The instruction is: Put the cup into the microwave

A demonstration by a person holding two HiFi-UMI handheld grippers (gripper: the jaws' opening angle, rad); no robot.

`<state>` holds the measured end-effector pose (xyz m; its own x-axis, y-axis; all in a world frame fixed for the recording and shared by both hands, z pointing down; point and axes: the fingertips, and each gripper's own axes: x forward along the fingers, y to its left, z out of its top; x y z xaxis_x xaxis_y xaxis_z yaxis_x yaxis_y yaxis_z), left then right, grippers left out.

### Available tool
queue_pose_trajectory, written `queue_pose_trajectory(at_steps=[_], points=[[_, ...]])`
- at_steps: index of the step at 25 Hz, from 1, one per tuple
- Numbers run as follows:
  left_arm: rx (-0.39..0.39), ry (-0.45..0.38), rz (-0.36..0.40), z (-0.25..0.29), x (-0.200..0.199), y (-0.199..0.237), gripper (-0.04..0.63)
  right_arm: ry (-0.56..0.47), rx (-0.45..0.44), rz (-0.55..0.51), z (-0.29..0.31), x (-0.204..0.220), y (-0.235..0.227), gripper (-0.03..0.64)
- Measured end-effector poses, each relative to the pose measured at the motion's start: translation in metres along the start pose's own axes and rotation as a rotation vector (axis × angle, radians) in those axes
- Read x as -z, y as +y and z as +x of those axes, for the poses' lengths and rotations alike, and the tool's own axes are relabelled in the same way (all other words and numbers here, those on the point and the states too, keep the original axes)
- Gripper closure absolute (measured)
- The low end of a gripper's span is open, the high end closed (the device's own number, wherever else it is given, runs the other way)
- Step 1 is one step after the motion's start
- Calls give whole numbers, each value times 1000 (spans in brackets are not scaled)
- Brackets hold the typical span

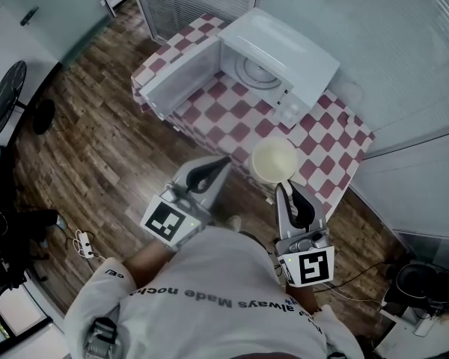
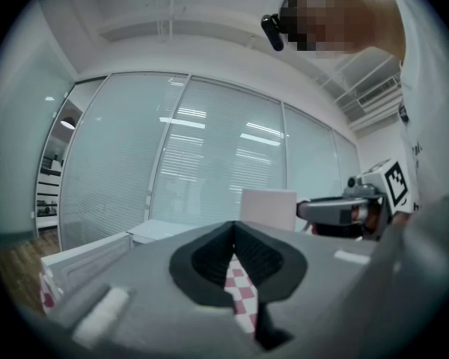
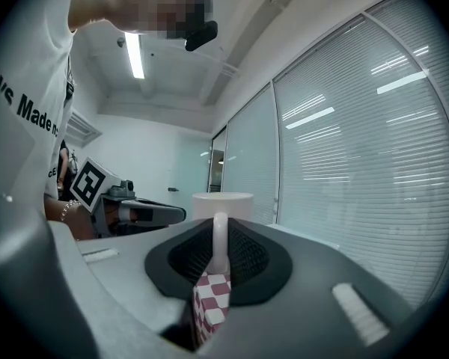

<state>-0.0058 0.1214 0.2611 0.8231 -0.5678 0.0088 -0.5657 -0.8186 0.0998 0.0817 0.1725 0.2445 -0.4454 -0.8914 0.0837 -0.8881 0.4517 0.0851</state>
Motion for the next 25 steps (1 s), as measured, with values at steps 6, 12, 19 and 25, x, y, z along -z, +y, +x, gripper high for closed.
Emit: queue_pose_trajectory(at_steps=[6, 12, 19, 25], points=[[37, -1, -19, 21, -9, 60, 591, 6, 17, 5, 63, -4, -5, 575], [71, 1, -15, 40, -16, 120, 591, 15, 46, 6, 123, -9, -14, 575], [129, 24, -40, 61, -17, 170, 592, 26, 100, 8, 177, -13, -26, 577], [193, 71, -34, 76, -11, 205, 591, 28, 149, 14, 214, -17, -34, 575]])
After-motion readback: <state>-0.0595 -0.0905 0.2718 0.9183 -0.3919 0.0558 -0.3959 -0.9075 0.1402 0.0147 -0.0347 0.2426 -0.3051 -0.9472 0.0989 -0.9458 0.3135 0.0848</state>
